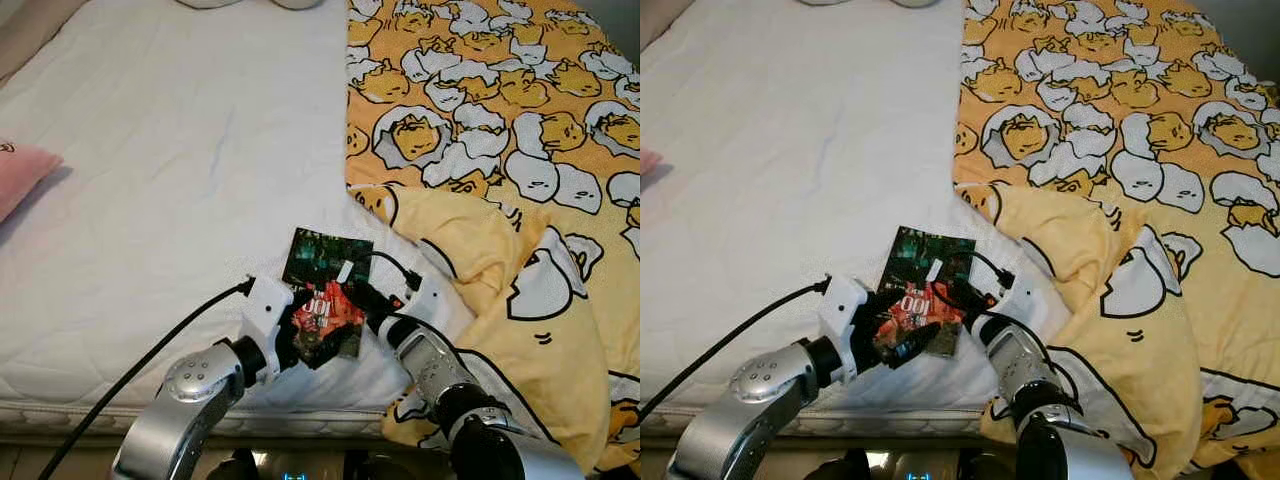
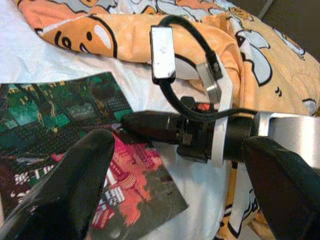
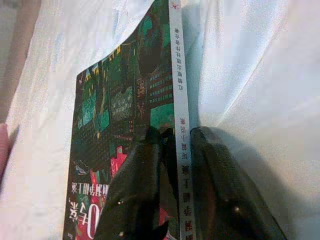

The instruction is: Clean up the room

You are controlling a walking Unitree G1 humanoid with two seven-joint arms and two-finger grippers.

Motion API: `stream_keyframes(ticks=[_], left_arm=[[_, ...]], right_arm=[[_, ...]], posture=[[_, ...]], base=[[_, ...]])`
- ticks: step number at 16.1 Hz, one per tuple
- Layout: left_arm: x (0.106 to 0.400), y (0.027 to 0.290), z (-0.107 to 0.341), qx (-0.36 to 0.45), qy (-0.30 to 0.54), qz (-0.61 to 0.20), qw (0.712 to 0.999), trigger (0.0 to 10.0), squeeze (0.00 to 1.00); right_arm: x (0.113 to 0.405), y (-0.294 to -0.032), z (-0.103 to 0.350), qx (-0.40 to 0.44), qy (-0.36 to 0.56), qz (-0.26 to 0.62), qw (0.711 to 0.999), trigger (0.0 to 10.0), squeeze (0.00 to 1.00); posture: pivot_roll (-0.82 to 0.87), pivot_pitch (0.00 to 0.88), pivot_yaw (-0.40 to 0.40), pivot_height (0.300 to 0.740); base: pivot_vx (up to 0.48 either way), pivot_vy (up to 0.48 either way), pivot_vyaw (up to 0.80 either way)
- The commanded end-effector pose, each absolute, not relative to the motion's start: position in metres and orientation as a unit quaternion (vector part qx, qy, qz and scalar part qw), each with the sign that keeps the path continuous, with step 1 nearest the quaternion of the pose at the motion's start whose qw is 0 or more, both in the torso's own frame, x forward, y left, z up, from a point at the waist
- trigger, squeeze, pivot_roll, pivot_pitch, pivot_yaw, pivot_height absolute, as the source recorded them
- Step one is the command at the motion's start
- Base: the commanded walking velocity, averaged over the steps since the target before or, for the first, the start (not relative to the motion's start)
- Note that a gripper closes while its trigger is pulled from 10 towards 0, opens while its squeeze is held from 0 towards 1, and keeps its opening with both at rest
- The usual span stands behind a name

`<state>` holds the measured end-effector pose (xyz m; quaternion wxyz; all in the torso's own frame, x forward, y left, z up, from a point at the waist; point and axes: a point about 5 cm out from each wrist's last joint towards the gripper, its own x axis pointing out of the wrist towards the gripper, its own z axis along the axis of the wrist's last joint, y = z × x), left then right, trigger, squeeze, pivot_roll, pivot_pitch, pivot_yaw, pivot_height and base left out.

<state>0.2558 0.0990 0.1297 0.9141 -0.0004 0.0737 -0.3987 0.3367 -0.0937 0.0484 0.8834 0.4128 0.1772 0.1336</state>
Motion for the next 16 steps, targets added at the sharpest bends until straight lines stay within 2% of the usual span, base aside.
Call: stream_keyframes(ticks=[1,4,5,6,11,14,16], left_arm=[[0.255,0.095,0.124,0.000,0.082,-0.404,0.911,10.0,0.00],[0.263,0.091,0.124,0.003,0.076,-0.407,0.910,10.0,0.00],[0.269,0.091,0.126,0.006,0.070,-0.402,0.913,10.0,0.00],[0.275,0.092,0.127,0.003,0.064,-0.392,0.918,10.0,0.00],[0.301,0.092,0.126,-0.037,0.054,-0.347,0.936,10.0,0.00],[0.313,0.090,0.122,-0.036,0.052,-0.329,0.942,10.0,0.00],[0.325,0.099,0.121,-0.037,0.050,-0.264,0.963,10.0,0.00]], right_arm=[[0.336,-0.090,0.049,0.433,0.176,0.139,0.873,0.0,0.00],[0.332,-0.092,0.043,0.374,0.194,0.137,0.897,0.0,0.00],[0.337,-0.097,0.047,0.338,0.185,0.132,0.913,0.0,0.00],[0.345,-0.104,0.059,0.299,0.156,0.136,0.932,0.0,0.00],[0.362,-0.130,0.098,0.203,0.055,0.145,0.967,0.0,0.00],[0.367,-0.144,0.124,0.154,-0.016,0.124,0.980,0.0,0.00],[0.363,-0.154,0.130,0.099,-0.040,0.092,0.990,0.0,0.00]], posture=[[0.18,0.258,-0.063,0.740],[0.18,0.217,-0.067,0.740],[0.18,0.196,-0.067,0.740],[0.18,0.151,-0.067,0.740],[0.14,0.000,-0.046,0.740],[0.12,0.000,-0.029,0.740],[0.12,0.000,-0.023,0.740]], base=[[0.000,0.000,0.00],[0.000,0.000,0.00],[0.000,0.000,0.00],[0.000,0.000,0.00],[0.000,0.000,0.00],[0.000,0.000,0.00],[0.000,0.000,0.00]])
